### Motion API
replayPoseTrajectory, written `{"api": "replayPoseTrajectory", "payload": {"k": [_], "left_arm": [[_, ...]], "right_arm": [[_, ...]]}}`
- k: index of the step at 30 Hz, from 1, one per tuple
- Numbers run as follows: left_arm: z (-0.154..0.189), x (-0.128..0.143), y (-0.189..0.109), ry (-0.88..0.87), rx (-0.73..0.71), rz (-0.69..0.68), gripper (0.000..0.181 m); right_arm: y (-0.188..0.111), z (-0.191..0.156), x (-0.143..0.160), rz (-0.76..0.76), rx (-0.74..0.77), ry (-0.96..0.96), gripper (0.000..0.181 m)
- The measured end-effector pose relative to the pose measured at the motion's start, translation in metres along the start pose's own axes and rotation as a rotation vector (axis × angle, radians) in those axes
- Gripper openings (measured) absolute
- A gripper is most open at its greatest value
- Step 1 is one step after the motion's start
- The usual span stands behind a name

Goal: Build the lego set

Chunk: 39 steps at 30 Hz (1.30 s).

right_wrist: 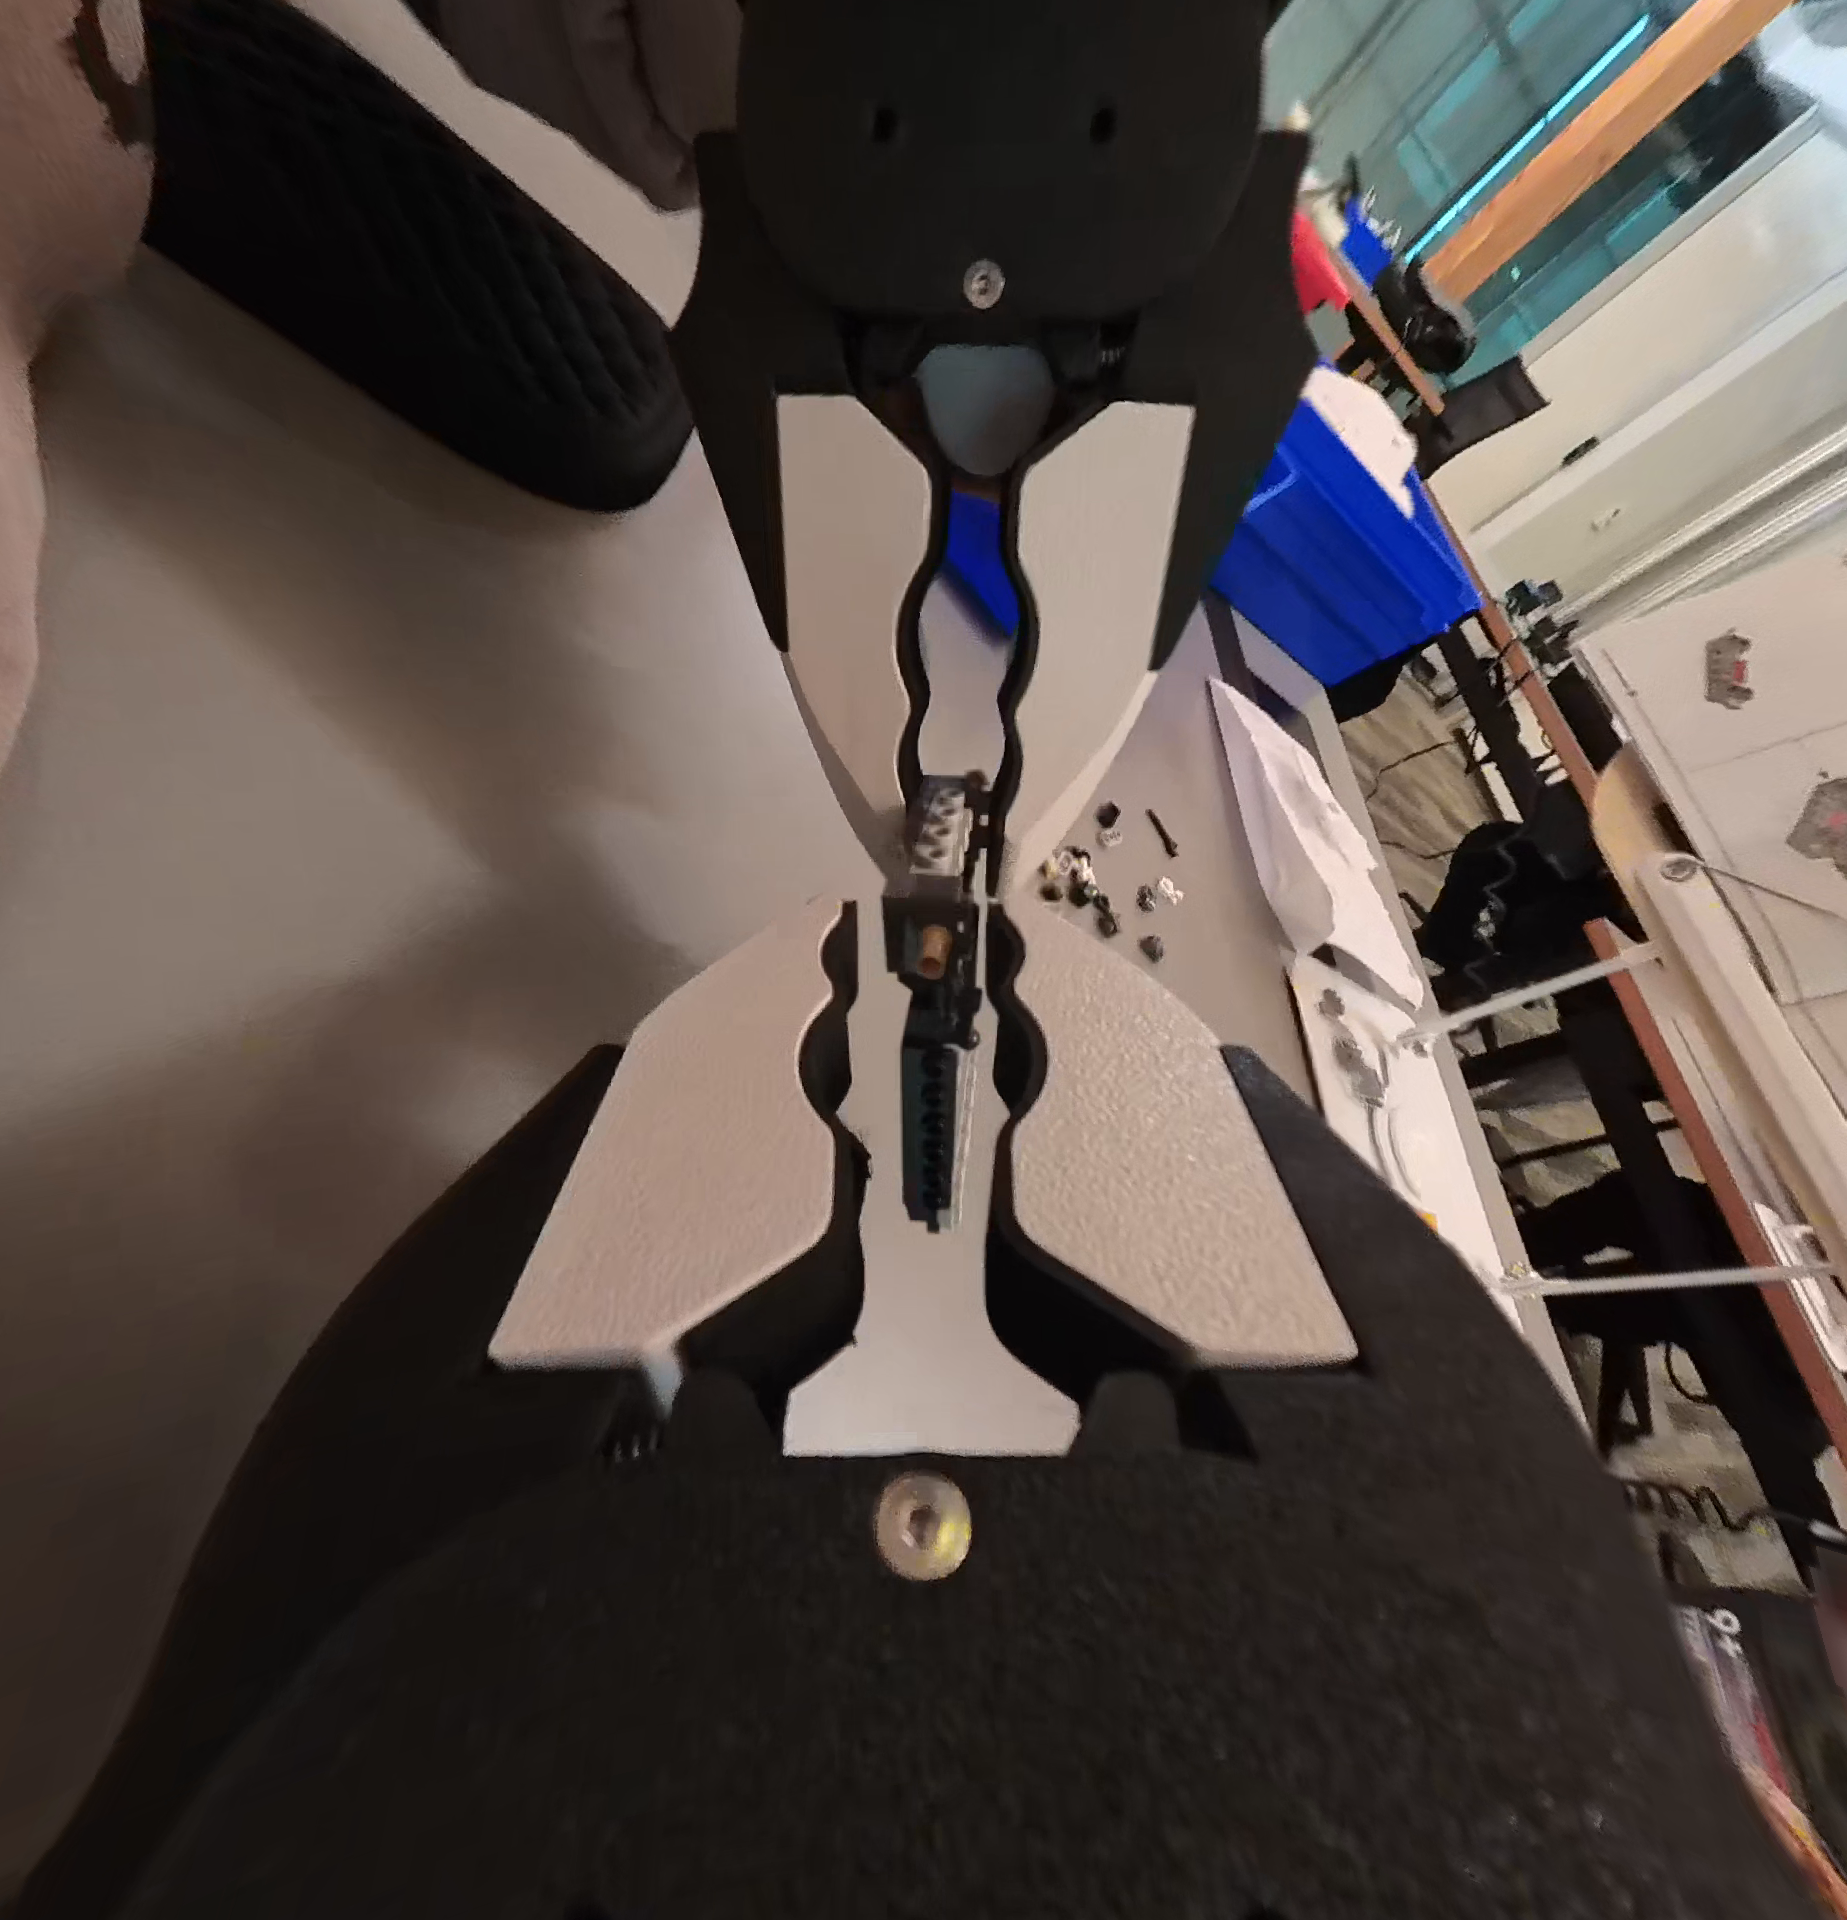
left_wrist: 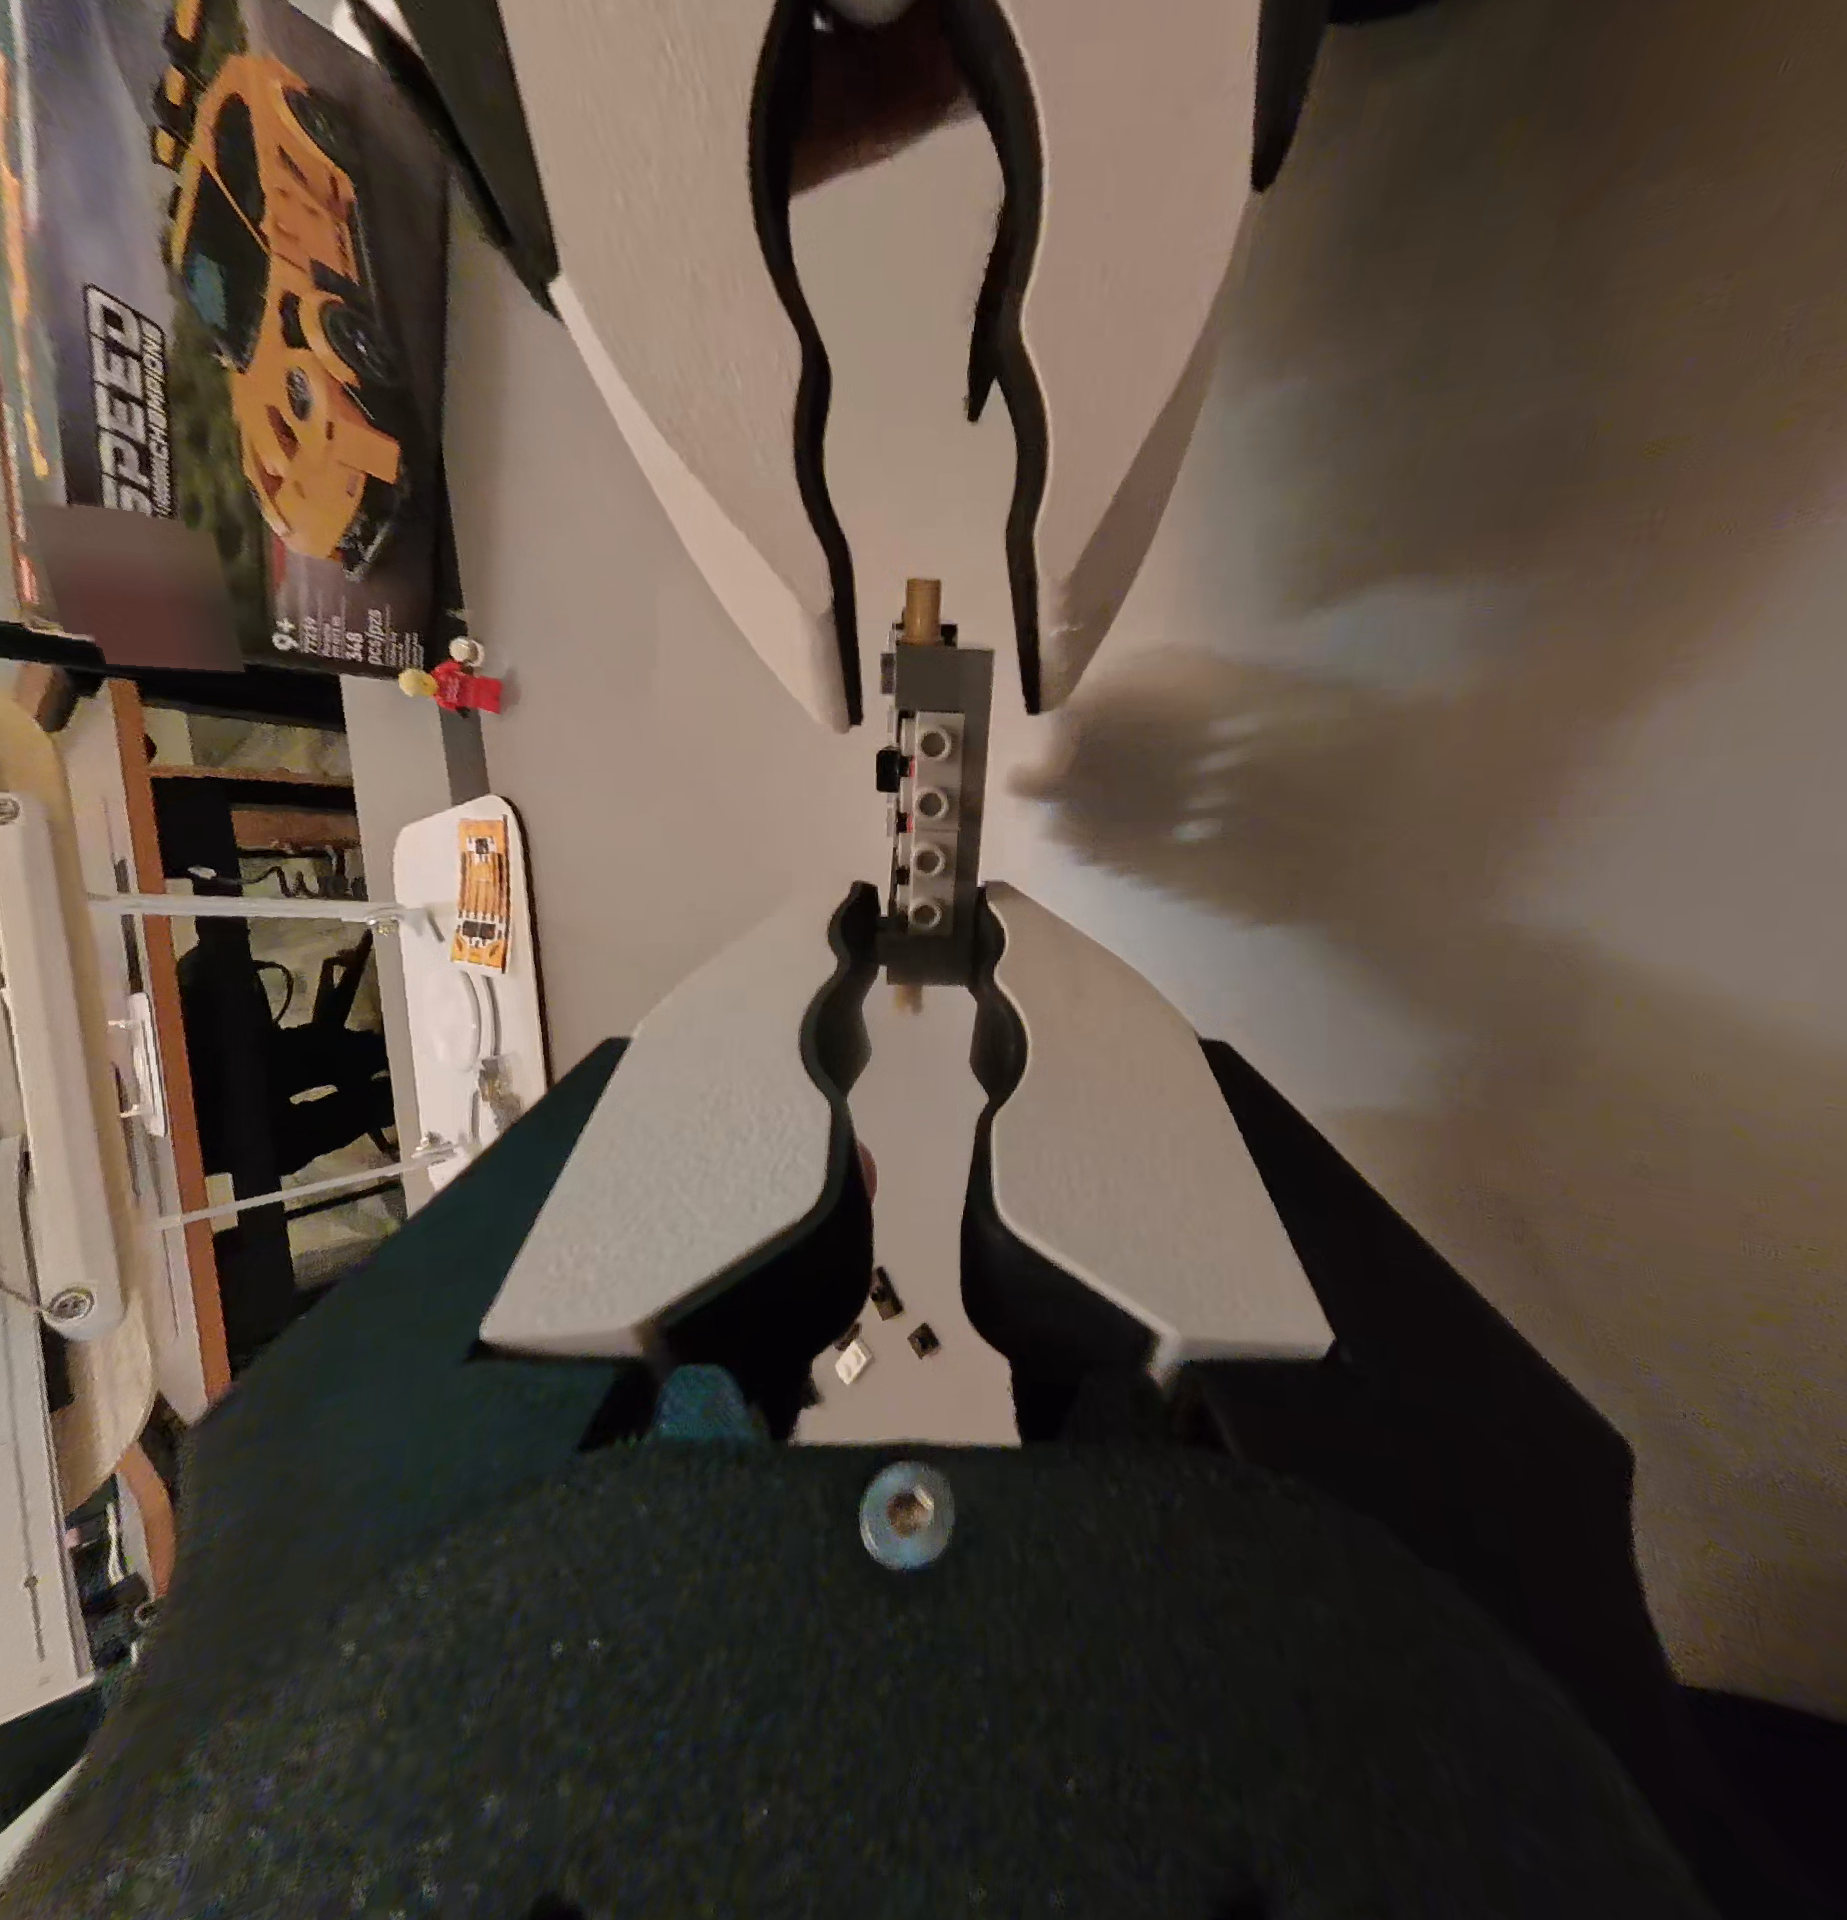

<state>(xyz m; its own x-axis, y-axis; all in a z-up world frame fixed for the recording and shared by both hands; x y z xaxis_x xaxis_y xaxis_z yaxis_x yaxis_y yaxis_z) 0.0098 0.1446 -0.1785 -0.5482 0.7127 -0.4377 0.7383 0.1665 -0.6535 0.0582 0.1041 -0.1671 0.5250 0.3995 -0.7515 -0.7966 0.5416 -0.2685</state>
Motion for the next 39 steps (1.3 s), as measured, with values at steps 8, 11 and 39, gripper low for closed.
{"api": "replayPoseTrajectory", "payload": {"k": [8, 11, 39], "left_arm": [[0.0, -0.007, 0.005, 0.03, 0.042, -0.055, 0.018], [0.003, -0.007, 0.005, 0.012, 0.069, -0.051, 0.017], [-0.022, -0.007, -0.008, -1.415, 0.364, 0.605, 0.047]], "right_arm": [[0.006, -0.002, 0.01, -0.122, -0.026, -0.035, 0.016], [0.006, -0.005, 0.01, -0.095, -0.016, -0.043, 0.016], [-0.008, 0.032, 0.027, -0.208, 0.283, -0.28, 0.016]]}}
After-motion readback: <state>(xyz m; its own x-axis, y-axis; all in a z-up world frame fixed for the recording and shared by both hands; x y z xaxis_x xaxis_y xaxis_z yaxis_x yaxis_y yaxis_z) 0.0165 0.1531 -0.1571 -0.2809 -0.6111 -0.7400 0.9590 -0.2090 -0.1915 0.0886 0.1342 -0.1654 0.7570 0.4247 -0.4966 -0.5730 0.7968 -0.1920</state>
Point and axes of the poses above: each gripper's, where its closed fingertips meet, y out along the fingers, x out of its underside, z = x × y across the jaws, the point moved 3 cm from there along -y, back along the fingers, and after that the axes turned 7 degrees about z, right-handed, at the moved point
